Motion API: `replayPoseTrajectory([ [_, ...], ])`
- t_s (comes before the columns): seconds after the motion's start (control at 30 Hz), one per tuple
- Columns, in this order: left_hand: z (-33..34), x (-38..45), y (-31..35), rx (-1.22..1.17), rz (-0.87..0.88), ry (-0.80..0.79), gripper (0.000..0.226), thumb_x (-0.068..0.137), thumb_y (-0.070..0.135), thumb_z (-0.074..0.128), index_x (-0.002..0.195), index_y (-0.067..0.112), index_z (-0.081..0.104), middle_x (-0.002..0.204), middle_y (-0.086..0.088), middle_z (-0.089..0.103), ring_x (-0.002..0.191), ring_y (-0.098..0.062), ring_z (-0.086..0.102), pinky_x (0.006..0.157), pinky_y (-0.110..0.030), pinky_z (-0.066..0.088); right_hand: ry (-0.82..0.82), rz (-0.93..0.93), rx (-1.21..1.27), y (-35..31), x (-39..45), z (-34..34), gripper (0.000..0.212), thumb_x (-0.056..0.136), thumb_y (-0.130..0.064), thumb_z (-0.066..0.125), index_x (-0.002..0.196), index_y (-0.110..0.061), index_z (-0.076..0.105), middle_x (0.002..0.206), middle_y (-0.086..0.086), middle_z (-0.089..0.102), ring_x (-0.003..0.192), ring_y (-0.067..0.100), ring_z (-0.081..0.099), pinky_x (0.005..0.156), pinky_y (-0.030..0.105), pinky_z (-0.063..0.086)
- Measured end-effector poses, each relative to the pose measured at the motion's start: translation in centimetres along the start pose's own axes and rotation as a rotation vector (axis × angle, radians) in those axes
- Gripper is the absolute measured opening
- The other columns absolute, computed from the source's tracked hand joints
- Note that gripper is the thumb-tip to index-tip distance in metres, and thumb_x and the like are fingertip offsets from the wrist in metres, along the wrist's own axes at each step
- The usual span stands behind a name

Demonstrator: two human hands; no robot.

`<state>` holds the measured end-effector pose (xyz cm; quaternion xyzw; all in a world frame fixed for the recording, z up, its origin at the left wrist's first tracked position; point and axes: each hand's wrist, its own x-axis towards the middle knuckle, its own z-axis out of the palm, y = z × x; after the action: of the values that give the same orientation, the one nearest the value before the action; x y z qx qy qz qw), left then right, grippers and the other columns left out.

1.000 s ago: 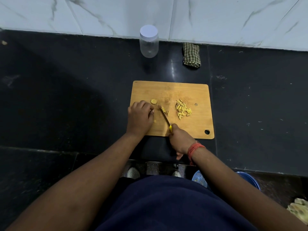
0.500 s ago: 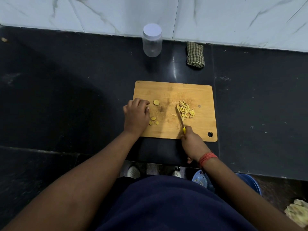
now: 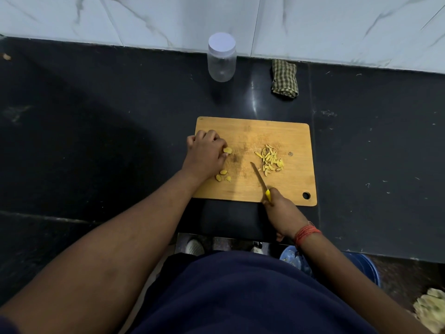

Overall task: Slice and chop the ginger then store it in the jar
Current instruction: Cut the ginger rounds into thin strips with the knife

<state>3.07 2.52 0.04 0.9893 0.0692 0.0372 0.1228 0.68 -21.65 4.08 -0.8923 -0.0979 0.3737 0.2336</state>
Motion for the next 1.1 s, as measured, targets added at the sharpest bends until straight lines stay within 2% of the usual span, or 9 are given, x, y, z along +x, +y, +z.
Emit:
replayPoseTrajectory([
  [0.13,0.3,0.1,0.7,-0.042,-0.039,-0.003,0.031,0.087,0.053,0.064,0.104,0.027,0.066,0.117,0.007,0.054,0.116,-0.018,0.043,0.096,-0.041,0.03,0.026,0.067,0.074,-0.1,0.2,-0.6,0.029,0.103,-0.015,0.029,0.131,-0.014,0.033,0.082,0.013,0.054,0.053,0.03,0.058,0.034,0.03,0.046],
  [0.27,0.8,-0.3,1.7,-0.11,-0.062,-0.01,0.037,0.086,0.064,0.058,0.096,0.028,0.061,0.112,0.009,0.053,0.112,-0.016,0.042,0.095,-0.04,0.031,0.022,0.059,0.115,-1.0,0.4,-0.9,0.028,0.102,-0.015,0.029,0.13,-0.013,0.034,0.083,0.016,0.055,0.042,0.029,0.057,0.034,0.031,0.047],
  [0.43,0.9,-2.3,0.9,-0.222,-0.117,0.144,0.025,0.096,0.045,0.053,0.101,0.022,0.06,0.109,0.005,0.055,0.108,-0.018,0.047,0.095,-0.041,0.031,0.03,0.032,0.12,-1.5,0.7,-1.4,0.015,0.103,-0.017,0.029,0.115,-0.013,0.035,0.082,0.018,0.056,0.04,0.033,0.058,0.036,0.036,0.052],
  [0.53,1.2,-4.3,-0.4,-0.206,-0.139,0.155,0.016,0.095,0.031,0.054,0.105,0.021,0.061,0.111,0.004,0.055,0.11,-0.02,0.048,0.097,-0.04,0.03,0.031,0.019,0.124,-1.8,1.0,-1.6,0.014,0.104,-0.021,0.03,0.112,-0.012,0.036,0.082,0.019,0.057,0.039,0.032,0.058,0.036,0.036,0.052],
  [0.6,1.3,-5.4,-1.1,-0.19,-0.149,0.136,0.018,0.092,0.026,0.055,0.108,0.021,0.061,0.111,0.004,0.055,0.11,-0.02,0.047,0.097,-0.04,0.03,0.017,0.014,0.124,-2.0,1.2,-1.5,0.016,0.104,-0.022,0.03,0.113,-0.01,0.037,0.083,0.019,0.057,0.04,0.032,0.059,0.037,0.035,0.052],
  [0.83,0.7,-6.4,-1.6,-0.117,-0.085,0.093,0.03,0.086,0.028,0.056,0.115,0.021,0.063,0.112,0.003,0.052,0.109,-0.02,0.046,0.098,-0.043,0.032,-0.016,-0.016,0.111,-3.0,2.1,-0.9,0.024,0.104,-0.024,0.031,0.126,-0.015,0.035,0.085,0.018,0.057,0.04,0.029,0.059,0.036,0.032,0.05],
  [0.97,0.3,-5.4,-0.7,-0.094,-0.057,0.054,0.037,0.088,0.035,0.058,0.124,0.025,0.061,0.118,0.004,0.052,0.114,-0.019,0.045,0.101,-0.044,0.031,-0.015,-0.027,0.104,-3.2,2.5,-0.8,0.023,0.103,-0.025,0.032,0.123,-0.013,0.037,0.083,0.018,0.058,0.034,0.024,0.057,0.034,0.027,0.045],
  [1.1,-0.1,-4.1,-0.1,-0.12,0.007,0.037,0.037,0.084,0.03,0.059,0.121,0.025,0.063,0.117,0.004,0.052,0.114,-0.019,0.044,0.101,-0.043,0.03,-0.014,-0.024,0.103,-3.2,2.3,-1.1,0.022,0.103,-0.026,0.032,0.119,-0.012,0.037,0.084,0.018,0.059,0.038,0.029,0.059,0.036,0.032,0.05],
])
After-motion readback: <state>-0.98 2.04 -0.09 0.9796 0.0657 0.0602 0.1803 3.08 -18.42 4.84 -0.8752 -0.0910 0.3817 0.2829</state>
